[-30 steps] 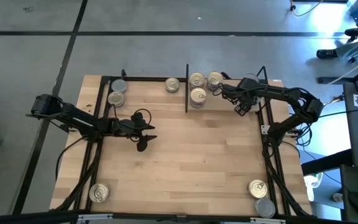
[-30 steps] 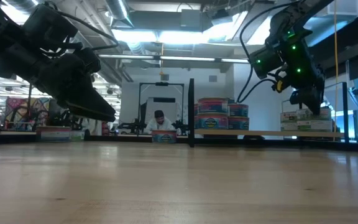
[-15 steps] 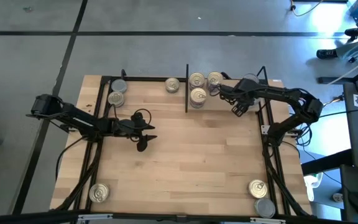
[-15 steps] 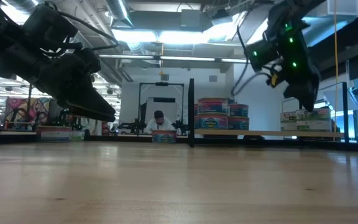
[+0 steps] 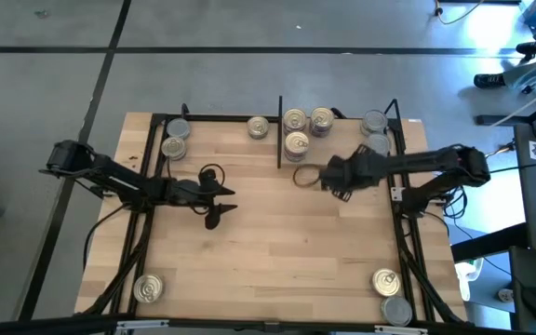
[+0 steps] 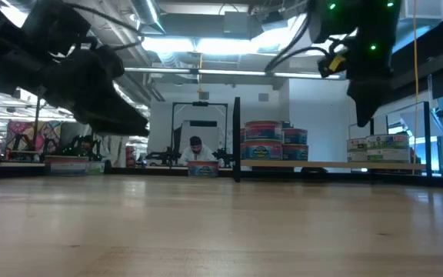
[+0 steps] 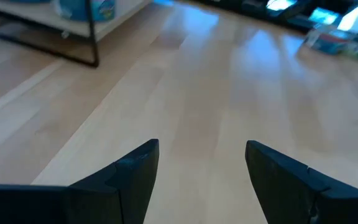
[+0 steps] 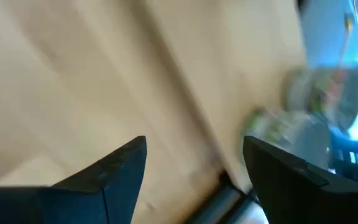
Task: Stack canned seafood by type on shelf
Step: Put the blue tuna can into the shelf
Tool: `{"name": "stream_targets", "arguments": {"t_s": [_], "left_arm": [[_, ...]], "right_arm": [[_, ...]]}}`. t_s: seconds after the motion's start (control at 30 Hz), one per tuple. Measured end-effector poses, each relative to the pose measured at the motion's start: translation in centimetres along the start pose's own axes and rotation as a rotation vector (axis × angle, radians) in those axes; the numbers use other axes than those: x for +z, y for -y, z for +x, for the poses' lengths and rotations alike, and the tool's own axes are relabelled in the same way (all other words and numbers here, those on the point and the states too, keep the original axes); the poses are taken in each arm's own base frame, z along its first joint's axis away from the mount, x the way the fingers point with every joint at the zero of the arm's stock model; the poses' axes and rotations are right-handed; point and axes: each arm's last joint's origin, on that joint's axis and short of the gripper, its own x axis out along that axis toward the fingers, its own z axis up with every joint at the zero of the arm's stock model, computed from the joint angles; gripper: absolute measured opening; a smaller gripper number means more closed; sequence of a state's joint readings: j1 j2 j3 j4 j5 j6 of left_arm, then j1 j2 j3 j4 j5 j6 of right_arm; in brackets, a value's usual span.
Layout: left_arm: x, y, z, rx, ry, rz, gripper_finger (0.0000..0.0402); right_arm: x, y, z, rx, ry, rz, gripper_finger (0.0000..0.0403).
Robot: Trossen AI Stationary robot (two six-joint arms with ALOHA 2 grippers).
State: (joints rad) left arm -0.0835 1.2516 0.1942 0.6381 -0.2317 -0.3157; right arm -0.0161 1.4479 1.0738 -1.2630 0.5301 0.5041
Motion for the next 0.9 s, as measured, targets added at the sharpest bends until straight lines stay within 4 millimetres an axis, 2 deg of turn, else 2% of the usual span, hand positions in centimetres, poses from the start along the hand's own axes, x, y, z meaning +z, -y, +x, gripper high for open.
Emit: {"name": "stream_targets", "arguments": {"t_s": [0.2,0.47,0.6,0.7,0.9], "left_arm": [[0.5,0.7,0.0,-0.033,0.037,0.0,0.0239],[2.6,2.4,1.2,-0.022,0.07,0.068,0.0239],[3.8,2.6,2.4,0.052,0.014,0.128,0.0239],[5.4,2.3,3.4,0.13,-0.028,0.159,0.0239],[9.5,-0.1,5.2,0.293,-0.08,0.18,0.0239]], "right_arm": [[-1.0,-4.4,-0.2,0.105,0.196,-0.101,0.0269],[-1.4,-8.9,-0.3,0.28,0.516,-0.177,0.0269],[-1.4,-10.4,0.1,0.382,0.691,-0.166,0.0269],[-1.5,-11.0,0.7,0.457,0.797,-0.139,0.0269],[-2.2,-11.3,2.2,0.5,0.897,-0.086,0.0269]]}}
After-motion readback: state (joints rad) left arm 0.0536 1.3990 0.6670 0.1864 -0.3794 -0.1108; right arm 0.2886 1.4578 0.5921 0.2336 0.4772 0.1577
